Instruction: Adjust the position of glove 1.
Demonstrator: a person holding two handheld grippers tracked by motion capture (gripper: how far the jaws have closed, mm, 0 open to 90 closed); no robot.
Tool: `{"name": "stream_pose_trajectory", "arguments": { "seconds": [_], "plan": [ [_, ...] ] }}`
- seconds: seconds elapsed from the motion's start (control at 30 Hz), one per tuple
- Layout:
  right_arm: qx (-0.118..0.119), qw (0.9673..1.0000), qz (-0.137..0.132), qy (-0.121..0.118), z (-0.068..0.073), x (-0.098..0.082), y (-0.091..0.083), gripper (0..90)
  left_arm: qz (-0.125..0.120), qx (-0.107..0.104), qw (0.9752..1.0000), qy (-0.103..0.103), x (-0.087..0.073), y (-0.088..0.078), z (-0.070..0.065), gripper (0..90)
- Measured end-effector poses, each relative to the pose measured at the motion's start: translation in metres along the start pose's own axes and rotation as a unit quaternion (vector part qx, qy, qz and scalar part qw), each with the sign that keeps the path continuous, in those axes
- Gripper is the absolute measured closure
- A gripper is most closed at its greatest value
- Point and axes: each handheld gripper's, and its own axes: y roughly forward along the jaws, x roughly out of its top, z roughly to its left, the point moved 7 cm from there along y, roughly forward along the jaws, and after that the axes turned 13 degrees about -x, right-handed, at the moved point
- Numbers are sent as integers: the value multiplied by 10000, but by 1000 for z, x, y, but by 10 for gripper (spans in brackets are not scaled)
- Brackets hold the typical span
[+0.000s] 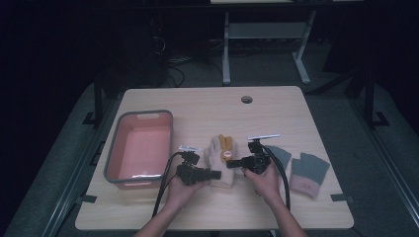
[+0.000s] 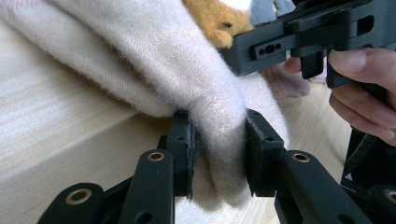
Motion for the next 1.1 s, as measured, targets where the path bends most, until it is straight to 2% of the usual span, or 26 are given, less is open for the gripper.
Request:
{"name": "stream_pose_trajectory", "arguments": {
  "seconds": [0.07,0.13,0.47,0.6,1.0,1.07,1.1],
  "plan": [
    [-10,10000,-27,-55,3,2,-3,832,-27,-9,10000,43,2,-2,-2,670],
    [-10,10000,-57,-78,5,5,-6,833,-105,-58,9999,-13,5,-6,-5,669],
    [92,9999,-86,-49,10,9,-12,833,-74,-91,9999,120,12,-12,-11,670],
    [79,9998,-127,-109,14,14,-17,833,-94,-127,9997,177,18,-17,-14,670],
    [87,9995,-225,-210,25,25,-29,834,-149,-201,9995,186,30,-27,-21,671],
    [125,9994,-241,-208,28,28,-31,834,-111,-207,9993,285,33,-32,-23,670],
    [138,9994,-248,-194,29,29,-32,834,-149,-217,9993,256,34,-32,-24,670]
  ]
}}
